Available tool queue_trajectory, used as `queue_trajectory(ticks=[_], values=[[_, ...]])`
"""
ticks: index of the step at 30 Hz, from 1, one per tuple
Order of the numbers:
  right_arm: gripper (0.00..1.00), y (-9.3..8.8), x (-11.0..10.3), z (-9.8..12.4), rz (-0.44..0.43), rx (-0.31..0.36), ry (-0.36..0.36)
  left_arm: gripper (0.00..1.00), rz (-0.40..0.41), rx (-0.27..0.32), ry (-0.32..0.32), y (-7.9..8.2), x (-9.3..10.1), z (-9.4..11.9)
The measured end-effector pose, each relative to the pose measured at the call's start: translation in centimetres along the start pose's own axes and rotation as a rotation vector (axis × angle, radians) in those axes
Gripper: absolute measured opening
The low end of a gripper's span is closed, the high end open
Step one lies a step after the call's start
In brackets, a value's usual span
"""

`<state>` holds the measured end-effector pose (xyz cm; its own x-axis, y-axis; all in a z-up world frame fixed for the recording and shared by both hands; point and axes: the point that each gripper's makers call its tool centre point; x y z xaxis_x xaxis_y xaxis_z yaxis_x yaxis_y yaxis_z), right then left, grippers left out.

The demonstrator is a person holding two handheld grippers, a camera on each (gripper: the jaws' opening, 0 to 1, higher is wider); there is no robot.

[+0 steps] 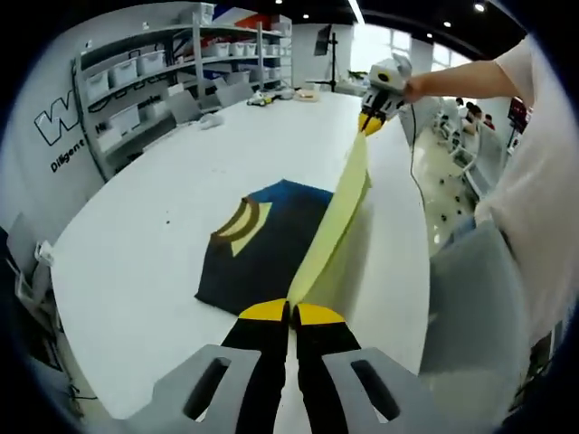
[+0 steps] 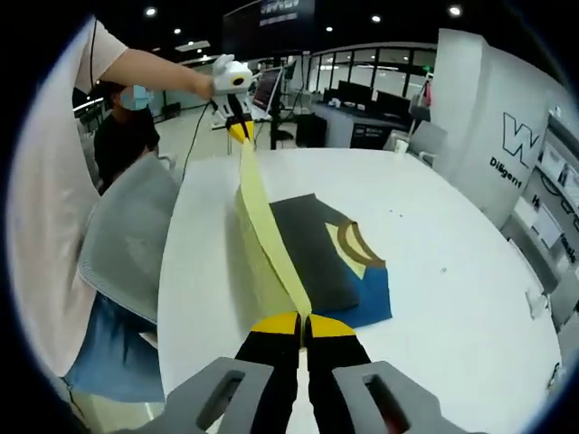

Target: Fold the garment on the visible template until the final outline fits inside the template.

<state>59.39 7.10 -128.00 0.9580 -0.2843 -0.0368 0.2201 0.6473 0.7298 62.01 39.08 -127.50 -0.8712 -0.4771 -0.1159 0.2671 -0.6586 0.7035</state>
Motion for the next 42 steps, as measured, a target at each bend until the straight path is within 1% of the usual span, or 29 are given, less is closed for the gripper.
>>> queue_trajectory(ticks=[4,8,16,21,25,29,35,36,37,39,40,41,42], values=[[0.00,0.4,2.2,-0.5,-0.013,-0.003,-0.001,0.00,0.018,-0.004,0.008,0.3,-1.7,-0.9],[0.00,0.2,4.1,-1.4,-0.027,-0.008,0.004,0.00,0.037,-0.014,0.014,0.3,-3.2,-2.0],[0.00,0.0,7.5,-3.0,-0.041,-0.021,0.019,0.00,0.082,-0.047,0.024,0.1,-6.2,-4.7],[0.00,-0.5,9.9,-4.2,-0.059,-0.034,0.035,0.00,0.119,-0.065,0.034,-0.1,-7.8,-6.4],[0.00,-0.8,11.1,-5.2,-0.071,-0.043,0.046,0.00,0.140,-0.086,0.042,-0.5,-9.2,-7.8],[0.00,-1.4,12.5,-6.4,-0.102,-0.043,0.046,0.00,0.166,-0.106,0.046,-1.0,-10.2,-9.2],[0.00,-3.1,13.8,-8.0,-0.166,-0.062,0.039,0.01,0.201,-0.140,0.043,-1.7,-10.9,-11.3],[0.00,-3.3,14.0,-8.1,-0.171,-0.062,0.035,0.01,0.211,-0.146,0.044,-1.9,-11.1,-11.7],[0.00,-3.7,14.3,-8.4,-0.201,-0.061,0.027,0.01,0.222,-0.150,0.048,-2.0,-11.3,-12.1],[0.00,-4.2,14.7,-8.8,-0.219,-0.066,0.019,0.01,0.255,-0.163,0.049,-2.3,-11.5,-12.9],[0.00,-4.4,14.9,-9.1,-0.228,-0.067,0.015,0.01,0.258,-0.164,0.053,-2.4,-11.7,-13.2],[0.00,-4.5,15.0,-9.3,-0.234,-0.066,0.012,0.01,0.287,-0.173,0.070,-2.6,-11.9,-13.6],[0.00,-4.6,15.1,-9.5,-0.240,-0.069,0.009,0.01,0.313,-0.181,0.072,-2.8,-12.0,-13.9]])
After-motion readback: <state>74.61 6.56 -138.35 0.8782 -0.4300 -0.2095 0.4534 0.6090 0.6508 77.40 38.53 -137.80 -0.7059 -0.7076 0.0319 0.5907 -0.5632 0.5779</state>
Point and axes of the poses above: the point that each gripper's makers call its tool centre point, and the gripper's own axes: z roughly backward along the fingers, x roughly to its right, y roughly out of its top, and after that the axes turned 10 degrees about y, right-handed
